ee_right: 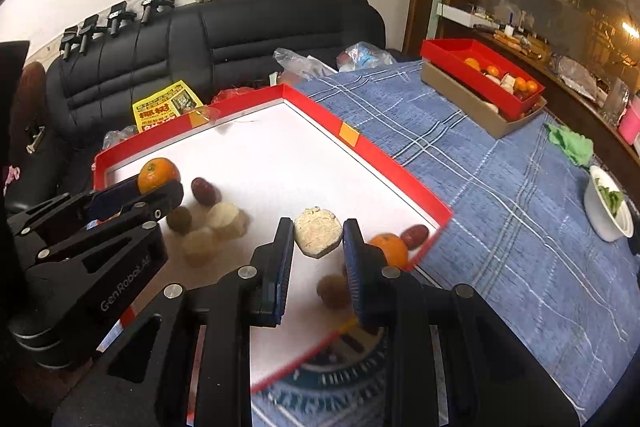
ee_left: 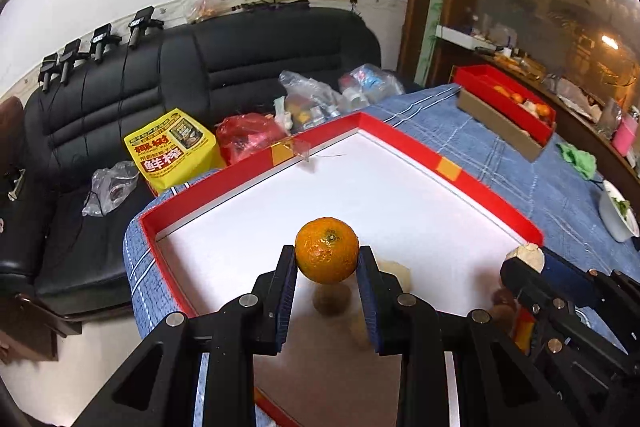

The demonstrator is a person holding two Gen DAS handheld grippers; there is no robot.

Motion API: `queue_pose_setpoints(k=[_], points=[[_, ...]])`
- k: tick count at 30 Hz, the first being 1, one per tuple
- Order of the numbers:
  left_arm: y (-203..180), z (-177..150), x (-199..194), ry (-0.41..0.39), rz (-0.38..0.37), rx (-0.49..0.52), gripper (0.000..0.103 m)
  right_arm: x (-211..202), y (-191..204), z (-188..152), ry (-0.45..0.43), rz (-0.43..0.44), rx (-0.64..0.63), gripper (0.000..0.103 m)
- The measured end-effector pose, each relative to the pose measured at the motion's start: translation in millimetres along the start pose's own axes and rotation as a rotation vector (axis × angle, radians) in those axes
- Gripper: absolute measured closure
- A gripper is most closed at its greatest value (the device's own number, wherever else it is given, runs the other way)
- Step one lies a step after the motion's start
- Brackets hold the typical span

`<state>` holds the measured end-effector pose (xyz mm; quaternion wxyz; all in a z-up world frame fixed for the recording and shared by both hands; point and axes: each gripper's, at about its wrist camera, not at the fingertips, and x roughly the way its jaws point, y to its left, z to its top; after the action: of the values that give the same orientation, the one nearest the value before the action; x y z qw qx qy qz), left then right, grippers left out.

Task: Organize fruits
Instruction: 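Open both grippers to drop the cake and orange into the tray, then move both open grippers back over the remaining snacks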

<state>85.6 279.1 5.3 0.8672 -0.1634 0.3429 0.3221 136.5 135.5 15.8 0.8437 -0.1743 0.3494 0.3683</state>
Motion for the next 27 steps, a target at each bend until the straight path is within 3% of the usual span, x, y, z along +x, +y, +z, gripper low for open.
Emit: queue_pose_setpoints(k=[4,5,6,7,9,15,20,23,27], points=[[3.3,11.9,15.4,0.026,0.022,-0.039,0.071,17.4,0.1,8.9,0.016,0.014,0.023,0.078],[3.1,14.1,18.7,0.042,0.031,-0.034,0.061,22.5,-0.1,10.6,0.027,0.016,0.029,0.077],[3.7,15.6,20.8,0.053,0.035,-0.034,0.049,27.0,-0.6,11.3,0.042,0.019,0.033,0.070],[5.2,15.9,20.8,0.053,0.039,-0.042,0.044,30.0,-1.1,11.1,0.059,0.017,0.037,0.055],[9.0,14.2,15.5,0.030,0.048,-0.067,0.035,23.6,-5.2,6.7,0.045,0.011,0.052,0.050],[5.7,3.6,-20.6,-0.034,0.023,-0.112,0.034,-36.0,-28.5,-15.4,-0.065,0.018,0.072,0.050],[-21.6,-19.2,-71.5,-0.163,-0.078,-0.025,0.034,-97.7,-72.8,-52.9,-0.148,-0.025,0.114,0.050],[-40.5,-42.2,-93.2,-0.184,-0.167,0.048,0.033,-118.9,-113.2,-84.3,-0.129,-0.097,0.167,0.050],[-69.8,-74.5,-103.5,-0.163,-0.253,0.175,0.033,-122.2,-166.0,-133.5,-0.032,-0.188,0.246,0.050]])
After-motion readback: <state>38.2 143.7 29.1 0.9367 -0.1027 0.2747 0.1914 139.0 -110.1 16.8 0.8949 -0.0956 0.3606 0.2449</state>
